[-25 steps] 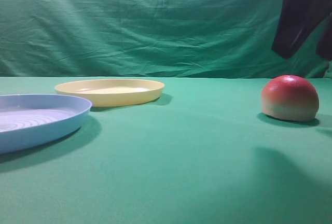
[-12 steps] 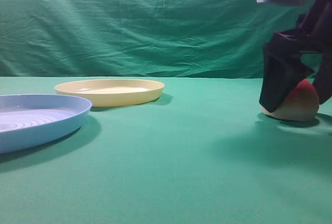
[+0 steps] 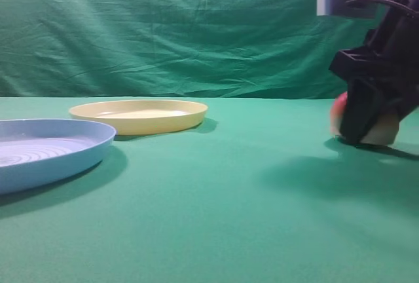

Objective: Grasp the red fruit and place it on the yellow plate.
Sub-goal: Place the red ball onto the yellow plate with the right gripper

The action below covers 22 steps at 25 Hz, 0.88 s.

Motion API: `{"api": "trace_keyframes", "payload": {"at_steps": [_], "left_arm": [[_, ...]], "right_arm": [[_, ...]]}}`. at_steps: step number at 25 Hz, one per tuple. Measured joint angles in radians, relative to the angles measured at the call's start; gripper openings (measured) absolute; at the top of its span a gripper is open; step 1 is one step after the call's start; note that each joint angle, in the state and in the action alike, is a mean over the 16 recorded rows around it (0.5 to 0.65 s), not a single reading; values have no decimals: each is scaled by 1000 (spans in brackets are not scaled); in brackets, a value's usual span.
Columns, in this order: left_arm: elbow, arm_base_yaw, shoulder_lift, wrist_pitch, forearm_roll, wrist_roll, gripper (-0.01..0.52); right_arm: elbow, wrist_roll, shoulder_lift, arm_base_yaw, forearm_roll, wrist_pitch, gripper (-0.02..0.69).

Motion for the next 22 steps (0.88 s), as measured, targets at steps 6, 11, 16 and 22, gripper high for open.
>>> {"api": "trace_keyframes", "payload": {"at_steps": [6,11,16,22], "left_arm": [[0,0,0,0,0,0,0],[0,0,0,0,0,0,0],[0,0,0,0,0,0,0],[0,0,0,0,0,0,0]], "right_arm": [[-236,-13,100,96,-6,44,208],[-407,-26,227,141,-9,49,303],[-540,-33,339,153,-9,62,445],[-660,-35,402,154,-9,108,584]]}}
